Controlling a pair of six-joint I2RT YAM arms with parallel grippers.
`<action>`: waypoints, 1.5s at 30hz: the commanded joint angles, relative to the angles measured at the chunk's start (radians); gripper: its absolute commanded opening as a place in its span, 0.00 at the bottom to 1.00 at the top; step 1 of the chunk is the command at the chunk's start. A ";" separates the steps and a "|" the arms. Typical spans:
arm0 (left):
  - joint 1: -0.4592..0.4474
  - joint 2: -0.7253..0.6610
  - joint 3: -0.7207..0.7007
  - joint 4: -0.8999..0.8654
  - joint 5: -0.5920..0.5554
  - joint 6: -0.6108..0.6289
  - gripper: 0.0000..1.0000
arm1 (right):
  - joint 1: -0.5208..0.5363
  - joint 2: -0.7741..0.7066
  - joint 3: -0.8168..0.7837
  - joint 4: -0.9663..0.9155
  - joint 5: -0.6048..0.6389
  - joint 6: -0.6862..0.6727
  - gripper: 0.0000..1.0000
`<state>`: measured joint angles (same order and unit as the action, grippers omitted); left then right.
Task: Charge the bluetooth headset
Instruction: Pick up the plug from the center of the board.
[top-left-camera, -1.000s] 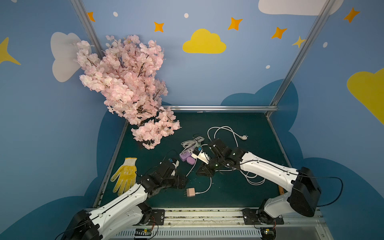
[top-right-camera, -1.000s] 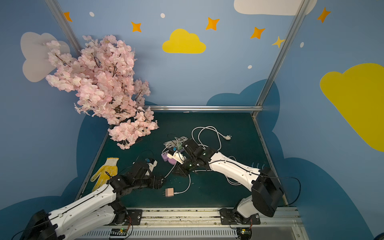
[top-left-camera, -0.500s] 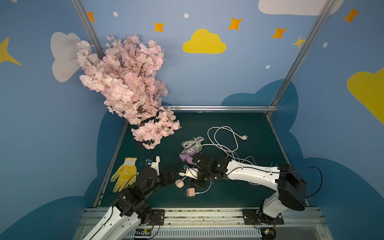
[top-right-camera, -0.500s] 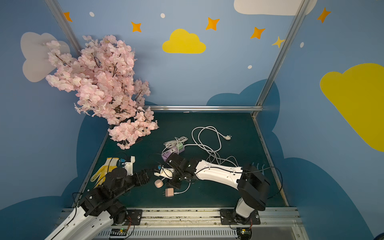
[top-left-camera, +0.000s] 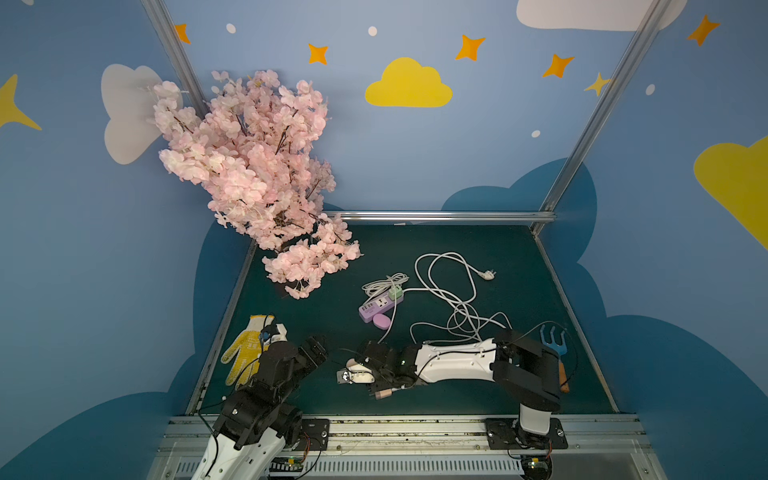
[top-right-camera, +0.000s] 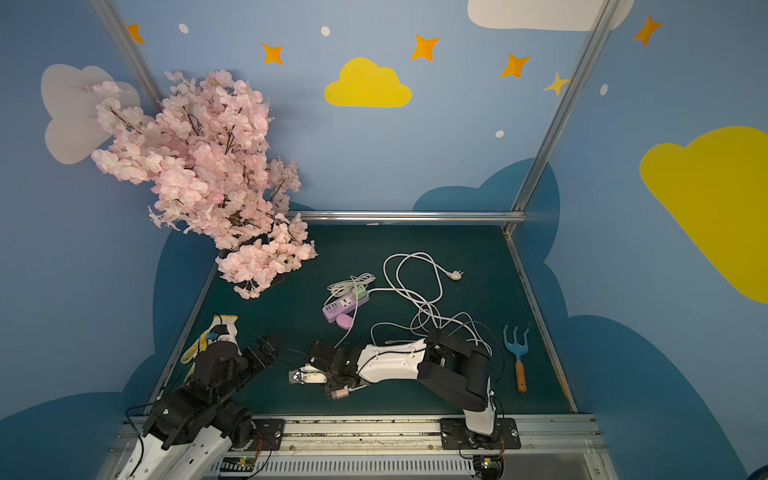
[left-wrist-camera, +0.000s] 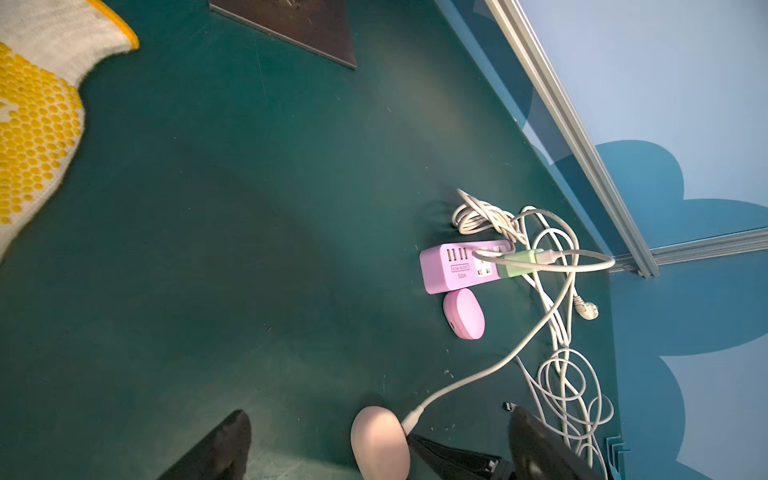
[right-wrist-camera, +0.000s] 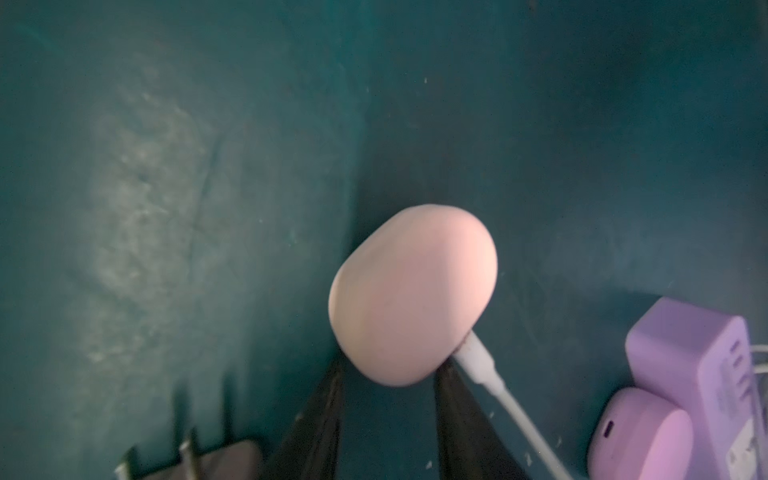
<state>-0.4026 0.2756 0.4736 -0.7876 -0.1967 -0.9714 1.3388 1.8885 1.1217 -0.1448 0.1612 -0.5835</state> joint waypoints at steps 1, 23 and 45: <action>0.015 0.030 0.019 0.021 0.036 0.023 0.96 | 0.008 0.009 0.024 0.011 0.037 -0.022 0.39; 0.110 0.251 -0.046 0.220 0.256 0.102 0.95 | -0.332 -0.295 -0.027 -0.216 -0.479 0.513 0.22; -0.086 0.475 -0.010 0.332 0.282 0.119 0.90 | -0.434 -0.524 -0.320 -0.357 -0.655 0.840 0.47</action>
<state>-0.4599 0.7574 0.4755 -0.4679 0.1116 -0.8284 0.9268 1.3502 0.7986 -0.5861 -0.4526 0.1791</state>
